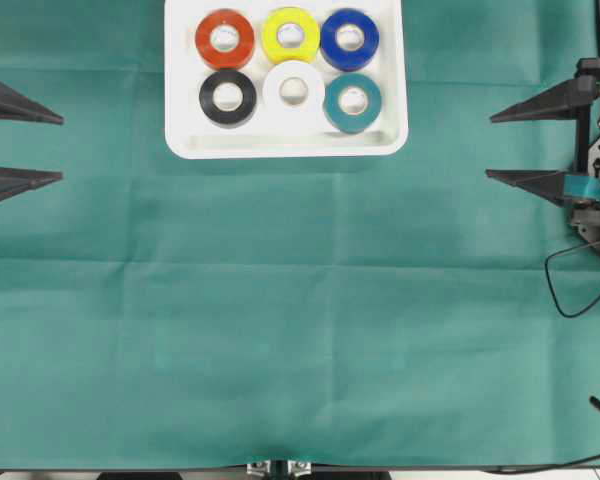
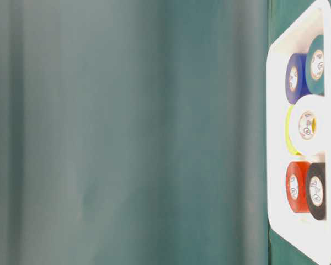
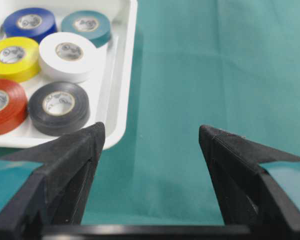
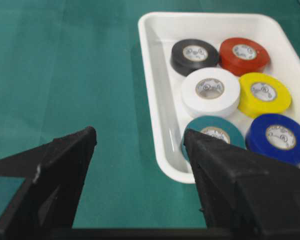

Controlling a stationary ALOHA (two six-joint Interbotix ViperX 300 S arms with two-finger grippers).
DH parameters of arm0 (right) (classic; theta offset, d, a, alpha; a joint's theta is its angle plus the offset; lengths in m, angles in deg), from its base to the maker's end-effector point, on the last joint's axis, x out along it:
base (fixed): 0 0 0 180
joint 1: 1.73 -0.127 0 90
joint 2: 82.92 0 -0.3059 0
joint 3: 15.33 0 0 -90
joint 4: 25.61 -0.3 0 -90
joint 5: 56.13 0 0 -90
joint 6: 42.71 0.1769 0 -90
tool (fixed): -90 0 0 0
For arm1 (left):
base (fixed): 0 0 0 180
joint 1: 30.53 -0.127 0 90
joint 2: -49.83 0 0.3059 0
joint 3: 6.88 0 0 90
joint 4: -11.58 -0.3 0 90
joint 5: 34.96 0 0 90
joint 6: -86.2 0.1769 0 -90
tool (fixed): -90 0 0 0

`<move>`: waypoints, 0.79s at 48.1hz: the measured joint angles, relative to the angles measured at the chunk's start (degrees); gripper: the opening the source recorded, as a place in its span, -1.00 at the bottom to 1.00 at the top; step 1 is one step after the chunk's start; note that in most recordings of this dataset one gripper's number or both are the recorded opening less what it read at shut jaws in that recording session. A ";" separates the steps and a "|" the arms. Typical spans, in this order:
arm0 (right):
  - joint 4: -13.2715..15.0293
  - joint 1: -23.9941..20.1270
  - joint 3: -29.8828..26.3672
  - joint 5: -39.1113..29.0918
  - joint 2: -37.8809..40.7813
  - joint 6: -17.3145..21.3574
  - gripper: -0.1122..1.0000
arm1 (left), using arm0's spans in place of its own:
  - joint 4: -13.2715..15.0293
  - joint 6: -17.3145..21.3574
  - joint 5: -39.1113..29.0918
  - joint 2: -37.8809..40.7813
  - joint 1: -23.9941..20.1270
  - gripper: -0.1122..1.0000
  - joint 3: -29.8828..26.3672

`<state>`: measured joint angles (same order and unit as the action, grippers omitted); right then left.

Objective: Put the tape alternately from left to right into the white case.

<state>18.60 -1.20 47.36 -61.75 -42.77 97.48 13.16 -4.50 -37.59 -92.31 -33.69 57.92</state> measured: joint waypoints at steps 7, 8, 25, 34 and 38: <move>0.00 0.00 0.00 0.70 0.70 0.00 0.61 | 0.00 -0.44 0.00 0.00 0.00 0.85 0.00; 0.00 0.00 0.00 0.88 0.70 0.00 0.61 | 0.00 -0.44 0.00 -0.09 0.00 0.85 0.00; 0.00 0.00 0.35 1.32 0.70 0.00 0.61 | -0.09 -0.44 0.00 -0.09 0.00 0.85 0.00; 0.00 0.00 0.35 1.32 0.70 0.00 0.61 | 0.00 -0.44 0.00 -0.09 0.00 0.85 0.00; 0.09 0.00 0.35 1.32 0.70 -0.09 0.61 | 0.00 -0.44 0.00 -0.09 0.00 0.85 0.00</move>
<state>18.69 -1.20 47.71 -60.43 -42.07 97.39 13.16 -4.94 -37.59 -92.40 -33.69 57.92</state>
